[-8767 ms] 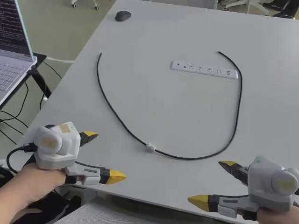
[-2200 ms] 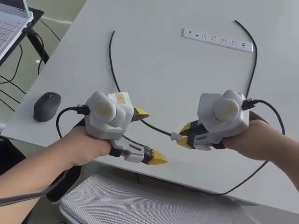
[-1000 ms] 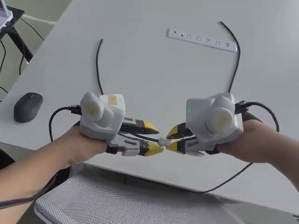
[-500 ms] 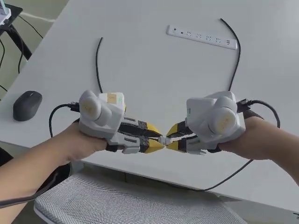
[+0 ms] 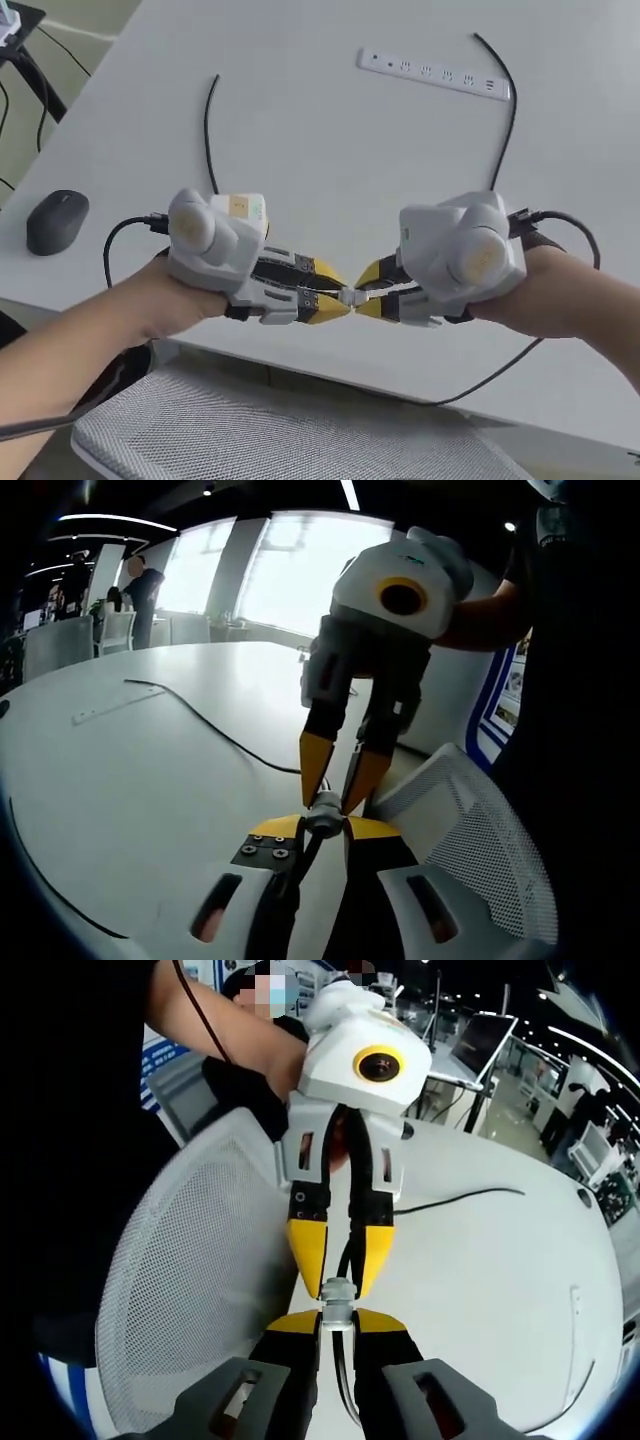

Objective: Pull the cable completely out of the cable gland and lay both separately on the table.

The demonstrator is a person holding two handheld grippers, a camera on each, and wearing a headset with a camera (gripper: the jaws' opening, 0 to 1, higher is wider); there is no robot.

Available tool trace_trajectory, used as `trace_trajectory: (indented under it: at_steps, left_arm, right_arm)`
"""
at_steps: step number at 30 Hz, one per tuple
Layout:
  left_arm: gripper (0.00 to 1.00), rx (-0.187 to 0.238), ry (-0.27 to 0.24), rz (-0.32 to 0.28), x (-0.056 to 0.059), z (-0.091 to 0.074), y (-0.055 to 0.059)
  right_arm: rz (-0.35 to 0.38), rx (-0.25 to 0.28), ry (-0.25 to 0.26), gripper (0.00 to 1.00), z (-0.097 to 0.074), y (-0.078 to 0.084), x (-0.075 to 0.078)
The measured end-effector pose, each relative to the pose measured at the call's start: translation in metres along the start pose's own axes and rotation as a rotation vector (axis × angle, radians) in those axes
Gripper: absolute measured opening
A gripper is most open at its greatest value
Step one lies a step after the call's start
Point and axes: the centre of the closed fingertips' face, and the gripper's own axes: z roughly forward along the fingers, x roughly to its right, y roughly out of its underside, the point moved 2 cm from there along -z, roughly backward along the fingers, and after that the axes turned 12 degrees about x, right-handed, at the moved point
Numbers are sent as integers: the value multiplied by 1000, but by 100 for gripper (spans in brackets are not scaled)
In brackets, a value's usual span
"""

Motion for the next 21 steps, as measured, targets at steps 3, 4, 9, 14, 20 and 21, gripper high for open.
trace_trajectory:
  at_steps: [3,4,9,14,20,21]
  left_arm:
    - [16,-8,9,2,0,0,1]
    - [16,-13,13,-3,0,0,1]
    - [15,-26,0,9,-2,0,1]
    - [15,-31,-5,12,0,-1,-1]
    - [15,1,-3,27,-3,-6,-13]
    - [15,7,0,32,-3,-6,-15]
  right_arm:
    - [-3,7,2,6,0,0,0]
    - [-7,10,-3,7,0,0,-2]
    - [-21,23,15,7,1,0,0]
    - [4,56,33,8,0,-2,-1]
    - [195,175,80,9,-10,-12,6]
    - [223,194,80,9,-12,-14,7]
